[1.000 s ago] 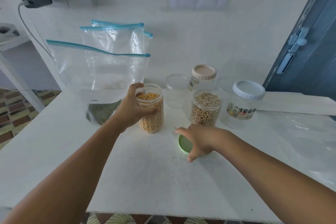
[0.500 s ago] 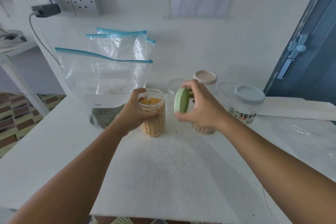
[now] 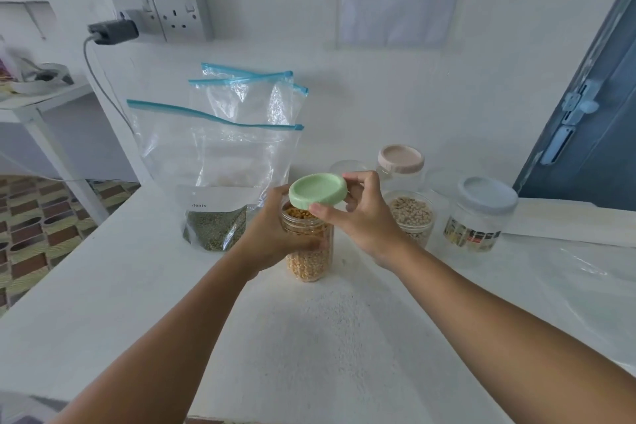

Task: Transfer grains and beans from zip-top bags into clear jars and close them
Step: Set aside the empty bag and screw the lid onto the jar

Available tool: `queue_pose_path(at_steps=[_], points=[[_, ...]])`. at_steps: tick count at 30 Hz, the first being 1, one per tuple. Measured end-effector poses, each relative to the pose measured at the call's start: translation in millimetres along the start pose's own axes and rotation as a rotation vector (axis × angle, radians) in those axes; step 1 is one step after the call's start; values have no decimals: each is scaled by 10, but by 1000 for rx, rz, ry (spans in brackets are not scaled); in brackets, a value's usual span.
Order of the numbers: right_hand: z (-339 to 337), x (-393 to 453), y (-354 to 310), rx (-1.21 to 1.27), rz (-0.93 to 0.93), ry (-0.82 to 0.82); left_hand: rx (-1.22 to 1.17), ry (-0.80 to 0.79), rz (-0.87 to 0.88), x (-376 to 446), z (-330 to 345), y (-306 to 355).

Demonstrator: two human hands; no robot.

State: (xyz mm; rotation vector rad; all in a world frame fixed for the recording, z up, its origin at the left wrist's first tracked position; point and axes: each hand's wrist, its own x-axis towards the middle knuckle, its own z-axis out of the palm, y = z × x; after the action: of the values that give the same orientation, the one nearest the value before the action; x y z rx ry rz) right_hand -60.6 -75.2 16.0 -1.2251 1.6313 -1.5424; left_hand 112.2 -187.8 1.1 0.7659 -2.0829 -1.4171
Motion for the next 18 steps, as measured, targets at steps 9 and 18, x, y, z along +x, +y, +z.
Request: queue_pose_path(at_steps=[9,18], points=[[-90,123,-123,-349,-18,-233,-36,-43,7,38,-10,-54],[-185,230,-344,-589,-44,-337,-44,-30,13,11,14,-42]])
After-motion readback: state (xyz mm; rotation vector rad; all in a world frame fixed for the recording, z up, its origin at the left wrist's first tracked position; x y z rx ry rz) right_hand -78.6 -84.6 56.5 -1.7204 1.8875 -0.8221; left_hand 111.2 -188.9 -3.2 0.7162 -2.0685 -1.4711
